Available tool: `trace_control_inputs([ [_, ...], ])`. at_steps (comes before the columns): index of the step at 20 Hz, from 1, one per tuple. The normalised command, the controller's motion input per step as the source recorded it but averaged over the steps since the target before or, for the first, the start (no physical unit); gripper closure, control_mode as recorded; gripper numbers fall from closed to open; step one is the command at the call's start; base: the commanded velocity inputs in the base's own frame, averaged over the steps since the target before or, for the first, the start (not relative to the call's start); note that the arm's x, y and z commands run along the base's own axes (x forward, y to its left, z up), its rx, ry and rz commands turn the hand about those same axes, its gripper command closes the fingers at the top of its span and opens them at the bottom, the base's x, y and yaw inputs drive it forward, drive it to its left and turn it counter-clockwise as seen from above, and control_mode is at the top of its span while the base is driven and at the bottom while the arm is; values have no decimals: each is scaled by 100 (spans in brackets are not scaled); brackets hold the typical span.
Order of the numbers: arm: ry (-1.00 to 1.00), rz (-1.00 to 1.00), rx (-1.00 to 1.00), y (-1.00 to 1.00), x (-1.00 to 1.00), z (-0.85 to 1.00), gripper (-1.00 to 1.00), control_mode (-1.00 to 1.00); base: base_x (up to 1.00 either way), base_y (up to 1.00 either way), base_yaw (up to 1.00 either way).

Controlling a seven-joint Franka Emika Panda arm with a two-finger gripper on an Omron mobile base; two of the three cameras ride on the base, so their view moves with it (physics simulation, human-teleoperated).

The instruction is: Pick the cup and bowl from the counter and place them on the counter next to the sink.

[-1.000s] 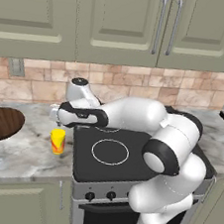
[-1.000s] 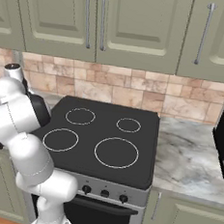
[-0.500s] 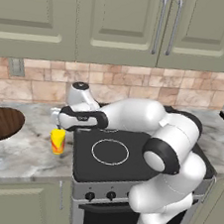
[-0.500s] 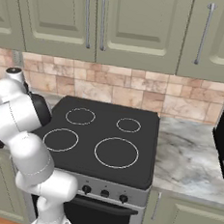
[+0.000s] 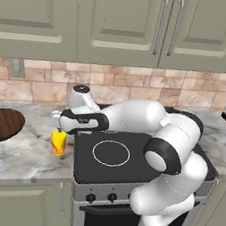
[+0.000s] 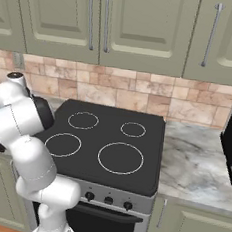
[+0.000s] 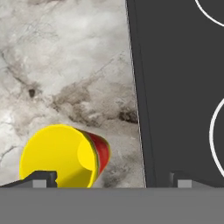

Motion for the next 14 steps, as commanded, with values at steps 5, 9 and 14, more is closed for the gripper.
trace_control_inputs([
  [5, 1, 0, 0, 1, 0, -9, -100, -100, 0, 0, 0],
  [9, 0, 0, 0, 6, 0, -8, -100, -100, 0, 0, 0],
  [14, 0, 0, 0, 17, 0, -5, -100, -100, 0, 0, 0],
])
